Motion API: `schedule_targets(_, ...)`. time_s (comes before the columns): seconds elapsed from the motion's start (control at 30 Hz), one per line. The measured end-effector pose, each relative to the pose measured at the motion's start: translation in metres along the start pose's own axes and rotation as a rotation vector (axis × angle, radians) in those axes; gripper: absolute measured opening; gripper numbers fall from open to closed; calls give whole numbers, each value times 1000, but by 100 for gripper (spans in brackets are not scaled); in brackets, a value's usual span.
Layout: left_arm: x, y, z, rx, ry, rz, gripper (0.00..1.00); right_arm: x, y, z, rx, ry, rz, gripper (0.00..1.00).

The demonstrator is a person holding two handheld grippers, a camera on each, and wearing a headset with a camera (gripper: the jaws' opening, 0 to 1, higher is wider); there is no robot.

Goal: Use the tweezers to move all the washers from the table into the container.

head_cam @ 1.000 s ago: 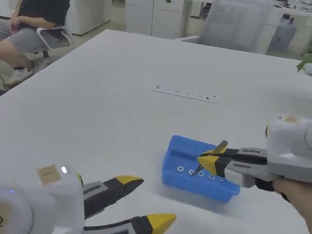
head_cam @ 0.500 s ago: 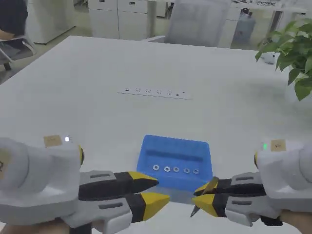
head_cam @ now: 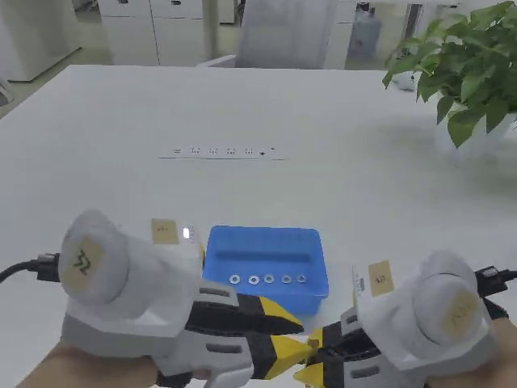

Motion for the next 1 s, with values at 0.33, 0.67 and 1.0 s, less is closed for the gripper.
schedule_targets(0.33, 10, -13, -7, 82, -2, -95, 0, 4, -9, 10, -36, -27, -57, 3)
schedule_targets(0.67, 7, -40, -9, 160, -3, -219, 0, 15, -18, 11, -45, -14, -78, 3)
schedule_targets(1.0, -1, -69, -13, 186, -8, -308, 0, 33, -21, 8, -61, 22, -54, 4)
Point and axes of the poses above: the centre of the closed fingertips' face, and the gripper's own axes: x roughly forward along the fingers, z roughly to its right, y roughly out of its top, the point moved 3 cm from there along -x, roughly backward along the fingers, and after that the axes turned 6 degrees about x, right-handed, at the moved point
